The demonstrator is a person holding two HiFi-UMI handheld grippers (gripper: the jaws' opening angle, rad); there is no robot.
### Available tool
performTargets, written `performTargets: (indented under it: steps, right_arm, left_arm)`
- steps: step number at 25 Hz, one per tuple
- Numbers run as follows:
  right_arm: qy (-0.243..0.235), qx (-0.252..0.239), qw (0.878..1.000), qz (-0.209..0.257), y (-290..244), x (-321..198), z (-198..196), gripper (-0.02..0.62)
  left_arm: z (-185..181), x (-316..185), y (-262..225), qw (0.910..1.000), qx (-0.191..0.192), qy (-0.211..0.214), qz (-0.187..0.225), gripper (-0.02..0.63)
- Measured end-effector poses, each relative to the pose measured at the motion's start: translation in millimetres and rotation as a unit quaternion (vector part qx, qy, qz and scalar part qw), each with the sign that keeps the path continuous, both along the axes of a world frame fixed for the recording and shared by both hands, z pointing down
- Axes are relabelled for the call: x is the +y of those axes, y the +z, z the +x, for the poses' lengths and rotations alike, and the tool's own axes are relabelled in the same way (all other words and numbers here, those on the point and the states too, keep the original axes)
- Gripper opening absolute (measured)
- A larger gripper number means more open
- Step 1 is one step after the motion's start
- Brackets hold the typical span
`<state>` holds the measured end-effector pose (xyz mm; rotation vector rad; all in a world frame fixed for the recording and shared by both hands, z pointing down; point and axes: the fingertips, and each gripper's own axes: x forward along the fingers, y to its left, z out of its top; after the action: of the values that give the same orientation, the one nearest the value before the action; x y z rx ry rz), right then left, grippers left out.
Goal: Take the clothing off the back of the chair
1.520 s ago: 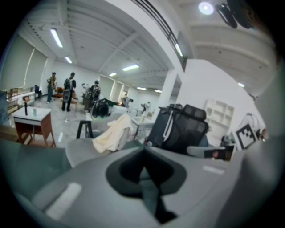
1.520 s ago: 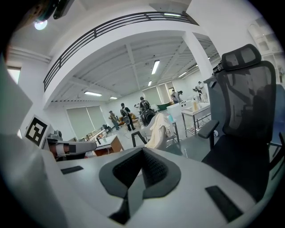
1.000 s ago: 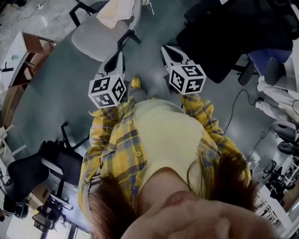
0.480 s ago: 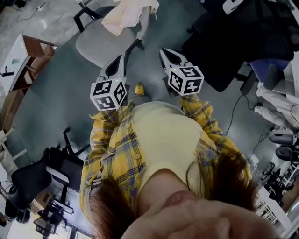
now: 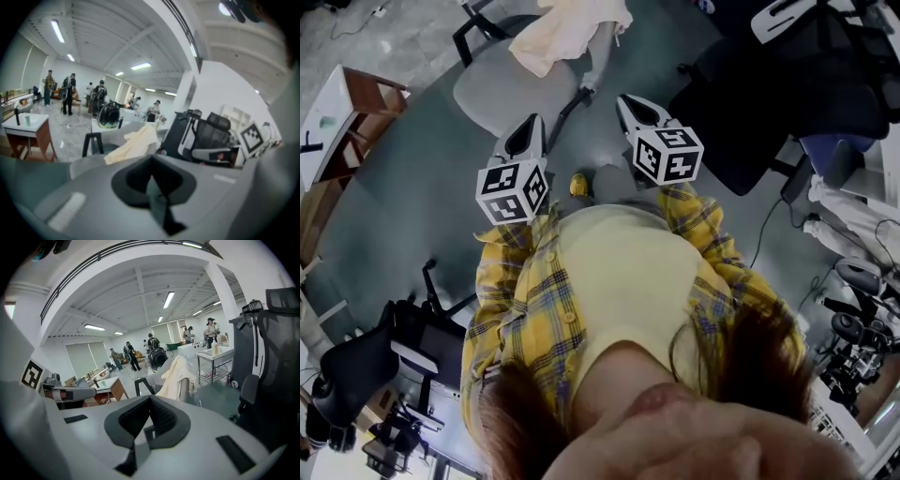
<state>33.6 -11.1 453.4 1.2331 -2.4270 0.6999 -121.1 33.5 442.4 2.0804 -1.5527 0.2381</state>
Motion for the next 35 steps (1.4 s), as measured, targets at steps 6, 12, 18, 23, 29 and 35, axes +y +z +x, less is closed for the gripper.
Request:
performTargets:
  steps: [6, 12, 18, 23, 29, 35]
  right_arm:
    - [-0.012, 0.007, 1.0, 0.001, 5, -36, -5, 0.014]
    - [-0.028, 0.008, 1.0, -0.003, 18, -89, -5, 0.014]
    - [-0.057, 0.013, 0.998, -0.01, 20, -147, -6, 0.014]
    - [-0.075, 0.017, 0.997, -0.022, 27, -185, -3, 0.014]
    - [-0.09, 0.01, 0.995, -0.03, 32, -222, -5, 0.014]
    - [-0.114, 0.017, 0.993, -0.029, 40, -248, -8, 0.014]
  left_arm:
    - [-6, -25, 5, 0.9999, -0.001, -0.011, -0.007, 0.006]
    - [-10, -67, 11, 0.9994, -0.002, -0.033, -0.008, 0.006]
    - [1, -121, 10, 0.9989, -0.004, -0.046, -0.011, 0.006]
    - [9, -155, 12, 0.9982, -0.005, -0.056, -0.019, 0.006]
    - [9, -184, 14, 0.997, -0.01, -0.071, -0.029, 0.006]
    - [10, -208, 21, 0.9961, -0.01, -0.081, -0.033, 0.006]
